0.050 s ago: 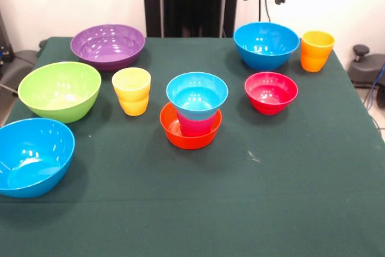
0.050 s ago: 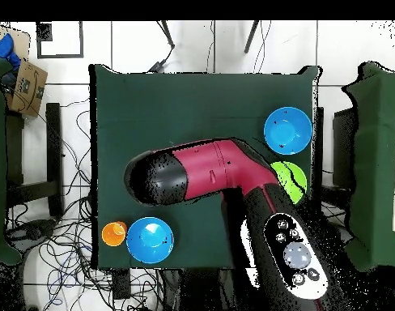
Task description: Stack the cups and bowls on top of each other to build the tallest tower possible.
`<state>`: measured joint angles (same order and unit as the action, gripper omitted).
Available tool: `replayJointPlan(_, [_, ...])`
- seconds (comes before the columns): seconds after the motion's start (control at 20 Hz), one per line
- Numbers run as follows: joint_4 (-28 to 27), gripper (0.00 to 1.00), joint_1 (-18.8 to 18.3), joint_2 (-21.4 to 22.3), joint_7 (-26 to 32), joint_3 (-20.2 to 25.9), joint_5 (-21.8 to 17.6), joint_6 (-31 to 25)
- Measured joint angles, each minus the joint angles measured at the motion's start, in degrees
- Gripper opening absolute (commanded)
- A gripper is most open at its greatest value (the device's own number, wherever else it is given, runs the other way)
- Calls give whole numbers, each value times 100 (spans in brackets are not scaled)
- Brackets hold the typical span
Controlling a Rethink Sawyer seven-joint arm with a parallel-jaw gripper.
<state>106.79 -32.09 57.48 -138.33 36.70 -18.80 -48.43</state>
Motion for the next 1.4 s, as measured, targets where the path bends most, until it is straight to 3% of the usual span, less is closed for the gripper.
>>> replayJointPlan(1.4, [0, 100, -207, -178, 0, 187, -64, 0])
